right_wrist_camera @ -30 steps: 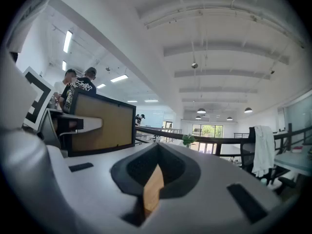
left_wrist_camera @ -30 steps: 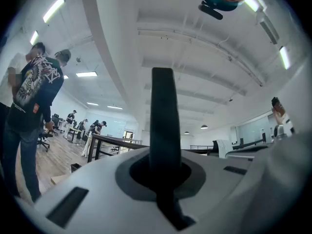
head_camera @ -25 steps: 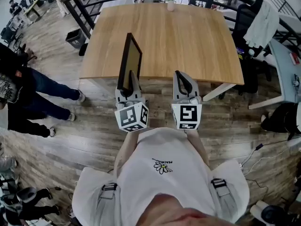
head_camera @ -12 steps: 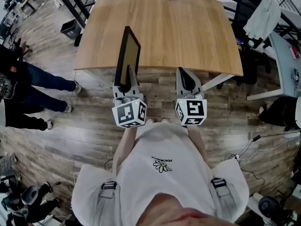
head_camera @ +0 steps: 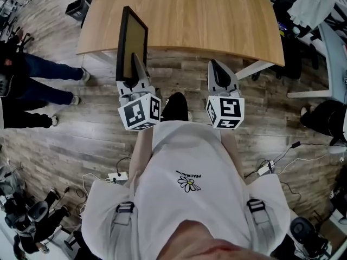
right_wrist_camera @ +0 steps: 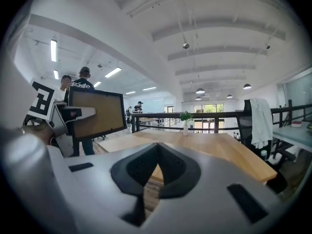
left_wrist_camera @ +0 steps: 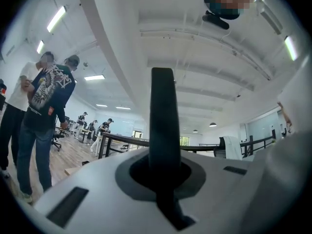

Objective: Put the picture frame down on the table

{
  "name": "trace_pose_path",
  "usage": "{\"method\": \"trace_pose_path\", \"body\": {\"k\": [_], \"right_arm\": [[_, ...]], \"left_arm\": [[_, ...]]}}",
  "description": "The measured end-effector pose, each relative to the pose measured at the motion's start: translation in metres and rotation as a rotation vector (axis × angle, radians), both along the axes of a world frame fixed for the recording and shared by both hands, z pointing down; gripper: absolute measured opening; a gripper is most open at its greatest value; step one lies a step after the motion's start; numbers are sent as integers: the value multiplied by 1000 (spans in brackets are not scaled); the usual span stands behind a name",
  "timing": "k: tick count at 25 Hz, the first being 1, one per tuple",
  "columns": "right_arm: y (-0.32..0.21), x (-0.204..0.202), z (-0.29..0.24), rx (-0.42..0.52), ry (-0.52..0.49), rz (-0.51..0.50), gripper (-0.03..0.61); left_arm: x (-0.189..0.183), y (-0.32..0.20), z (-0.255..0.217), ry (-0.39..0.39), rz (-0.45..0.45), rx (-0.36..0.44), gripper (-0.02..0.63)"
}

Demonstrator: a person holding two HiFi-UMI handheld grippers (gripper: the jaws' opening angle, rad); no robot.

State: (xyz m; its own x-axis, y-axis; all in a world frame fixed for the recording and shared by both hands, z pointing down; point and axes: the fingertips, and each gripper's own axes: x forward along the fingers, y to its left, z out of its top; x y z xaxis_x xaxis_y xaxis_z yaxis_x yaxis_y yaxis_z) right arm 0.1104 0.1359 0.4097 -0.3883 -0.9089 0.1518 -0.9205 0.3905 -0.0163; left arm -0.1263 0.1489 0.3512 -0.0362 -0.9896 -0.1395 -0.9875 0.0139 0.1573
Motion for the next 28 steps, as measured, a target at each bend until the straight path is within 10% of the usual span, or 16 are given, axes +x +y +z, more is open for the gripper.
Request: {"method": "trace_pose_path", "body": {"k": [28], "right_arm": [[-76,0,-7,58,-24,35,11]], "left_arm": [[10,-80,-7,-18,54,59,23]]}}
